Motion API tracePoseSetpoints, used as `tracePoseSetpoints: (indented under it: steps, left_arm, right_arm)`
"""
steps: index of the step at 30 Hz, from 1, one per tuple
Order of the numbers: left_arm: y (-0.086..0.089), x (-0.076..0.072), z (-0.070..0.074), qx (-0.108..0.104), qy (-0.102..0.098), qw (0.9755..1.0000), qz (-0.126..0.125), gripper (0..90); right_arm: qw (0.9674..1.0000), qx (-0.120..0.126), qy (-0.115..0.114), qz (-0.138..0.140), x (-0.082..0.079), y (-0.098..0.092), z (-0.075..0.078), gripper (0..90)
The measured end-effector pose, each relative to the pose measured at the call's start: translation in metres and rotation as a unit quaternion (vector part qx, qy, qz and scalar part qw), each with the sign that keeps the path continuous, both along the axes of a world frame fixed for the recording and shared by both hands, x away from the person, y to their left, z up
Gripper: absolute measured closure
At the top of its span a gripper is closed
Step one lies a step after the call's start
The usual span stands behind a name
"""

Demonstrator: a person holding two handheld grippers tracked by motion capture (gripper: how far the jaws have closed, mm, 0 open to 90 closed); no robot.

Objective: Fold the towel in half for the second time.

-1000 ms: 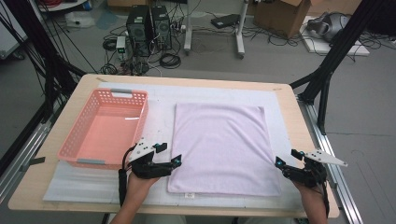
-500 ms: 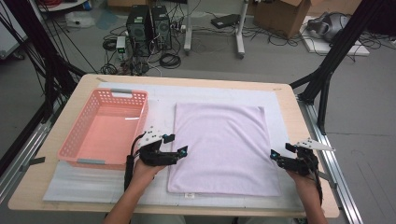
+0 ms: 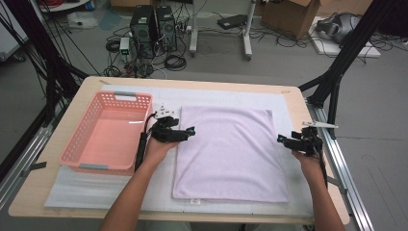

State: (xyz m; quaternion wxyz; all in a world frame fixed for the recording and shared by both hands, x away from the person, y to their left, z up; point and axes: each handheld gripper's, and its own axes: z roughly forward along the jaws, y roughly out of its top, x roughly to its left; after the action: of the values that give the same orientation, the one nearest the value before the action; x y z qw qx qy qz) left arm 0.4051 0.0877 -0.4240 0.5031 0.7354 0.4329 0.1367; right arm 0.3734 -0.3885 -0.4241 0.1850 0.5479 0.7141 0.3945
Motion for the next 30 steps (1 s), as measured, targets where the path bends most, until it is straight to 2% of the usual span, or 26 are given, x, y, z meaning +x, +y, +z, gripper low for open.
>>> tracePoseSetpoints:
  steps: [2,6,9,10,11,12,13,15,17,18,20,23,25,26,27,29,30]
  left_arm:
    - [0.000,0.009,-0.001,-0.005,0.002,0.9999,0.013,22.6]
    - [0.001,0.026,-0.008,0.013,0.025,0.9993,0.025,24.3]
    - [0.003,0.036,-0.014,0.024,0.028,0.9989,0.030,29.8]
    - [0.004,0.039,-0.016,0.041,0.040,0.9978,0.032,34.7]
    - [0.005,0.042,-0.020,0.047,0.046,0.9970,0.040,36.7]
    - [0.006,0.045,-0.022,0.050,0.055,0.9964,0.042,37.0]
    - [0.006,0.047,-0.023,0.058,0.059,0.9956,0.044,39.2]
    - [0.003,0.050,-0.024,0.074,0.059,0.9947,0.040,39.8]
    - [0.000,0.053,-0.023,0.086,0.055,0.9940,0.039,41.1]
    - [-0.002,0.054,-0.024,0.084,0.049,0.9944,0.042,41.6]
    - [-0.005,0.054,-0.026,0.101,0.038,0.9933,0.041,44.7]
    - [-0.010,0.053,-0.026,0.126,0.022,0.9909,0.042,47.1]
    - [-0.010,0.052,-0.026,0.120,0.022,0.9916,0.043,53.5]
    - [-0.011,0.052,-0.026,0.115,0.025,0.9920,0.047,58.9]
    - [-0.011,0.052,-0.026,0.107,0.029,0.9928,0.046,63.6]
    - [-0.013,0.052,-0.027,0.086,0.040,0.9947,0.040,79.4]
    - [-0.012,0.052,-0.027,0.077,0.046,0.9950,0.044,82.8]
  right_arm:
    - [1.0000,0.008,0.002,0.001,0.009,0.001,0.001,30.2]
    - [0.9999,0.012,0.006,-0.005,0.027,0.003,0.000,32.6]
    - [0.9998,0.003,0.018,-0.004,0.038,0.007,-0.004,35.2]
    - [0.9998,-0.005,0.020,-0.005,0.042,0.008,-0.005,37.2]
    - [0.9996,-0.020,0.017,-0.010,0.044,0.010,-0.006,39.0]
    - [0.9994,-0.026,0.015,-0.016,0.047,0.011,-0.006,40.1]
    - [0.9996,-0.018,0.007,-0.018,0.049,0.012,-0.007,43.4]
    - [0.9996,-0.022,0.002,-0.016,0.052,0.015,-0.009,47.3]
    - [0.9992,-0.032,0.014,-0.016,0.057,0.019,-0.013,47.3]
    - [0.9991,-0.033,0.018,-0.019,0.059,0.020,-0.015,46.7]
    - [0.9988,-0.038,0.022,-0.023,0.063,0.021,-0.019,44.2]
    - [0.9980,-0.054,0.026,-0.023,0.068,0.026,-0.021,45.6]
    - [0.9976,-0.061,0.027,-0.021,0.069,0.027,-0.020,52.5]
    - [0.9976,-0.058,0.027,-0.024,0.069,0.028,-0.020,59.3]
    - [0.9980,-0.052,0.028,-0.020,0.069,0.028,-0.020,66.3]
    - [0.9986,-0.044,0.029,-0.006,0.068,0.030,-0.020,80.1]
    - [0.9987,-0.041,0.030,-0.004,0.068,0.032,-0.019,82.6]
